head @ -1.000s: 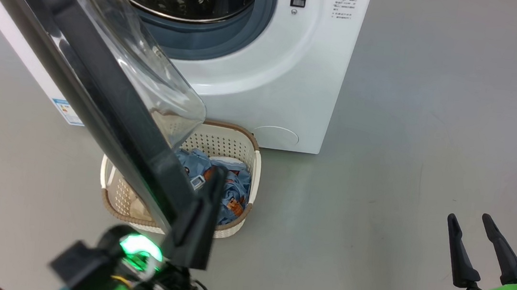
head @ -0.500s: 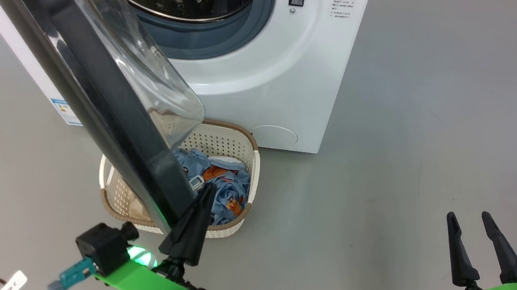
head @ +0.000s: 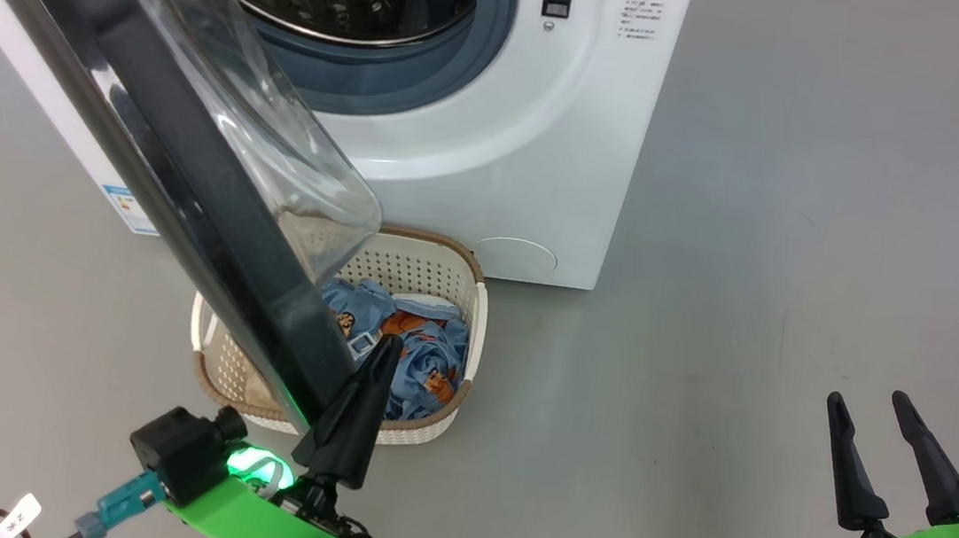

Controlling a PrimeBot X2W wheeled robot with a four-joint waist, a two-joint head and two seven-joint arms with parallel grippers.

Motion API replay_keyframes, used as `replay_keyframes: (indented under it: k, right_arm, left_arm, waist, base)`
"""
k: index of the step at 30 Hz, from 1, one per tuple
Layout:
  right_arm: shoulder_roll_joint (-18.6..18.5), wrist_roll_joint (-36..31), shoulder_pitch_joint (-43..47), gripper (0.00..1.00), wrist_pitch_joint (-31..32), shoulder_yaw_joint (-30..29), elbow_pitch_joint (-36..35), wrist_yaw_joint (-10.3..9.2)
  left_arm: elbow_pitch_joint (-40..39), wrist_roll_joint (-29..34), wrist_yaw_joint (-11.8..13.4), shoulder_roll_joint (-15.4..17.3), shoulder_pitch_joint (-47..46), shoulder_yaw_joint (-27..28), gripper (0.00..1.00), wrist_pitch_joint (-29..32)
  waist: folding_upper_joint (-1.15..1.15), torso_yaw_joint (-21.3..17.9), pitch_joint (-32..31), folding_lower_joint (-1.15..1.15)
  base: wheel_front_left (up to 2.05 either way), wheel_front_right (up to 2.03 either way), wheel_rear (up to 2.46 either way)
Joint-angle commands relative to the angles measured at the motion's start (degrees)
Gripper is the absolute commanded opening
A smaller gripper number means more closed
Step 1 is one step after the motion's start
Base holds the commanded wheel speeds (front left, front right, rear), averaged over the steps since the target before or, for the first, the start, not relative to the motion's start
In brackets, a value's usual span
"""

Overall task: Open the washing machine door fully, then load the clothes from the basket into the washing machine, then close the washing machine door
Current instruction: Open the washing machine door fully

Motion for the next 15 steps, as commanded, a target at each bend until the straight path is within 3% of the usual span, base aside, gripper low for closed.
replay_keyframes:
  k: [1, 15]
  right_arm:
    - [-1.0, -0.8, -0.1, 1.0, -0.7, 0.9, -1.6, 0.09]
    - [-1.6, -0.8, -0.8, 1.0, -0.7, 1.3, -2.1, 0.09]
  left_arm:
    - [-0.8, -0.2, 0.4, 1.2, -1.5, 4.1, 0.0, -0.4]
    - [-2.1, 0.7, 0.4, 1.2, 0.7, 5.7, 0.0, -0.4]
  waist:
    - [0.0, 0.3, 0.0, 0.0]
    - [0.0, 3.7, 1.0, 0.0]
  base:
    - [0.0, 0.0, 0.0]
    - [0.0, 0.0, 0.0]
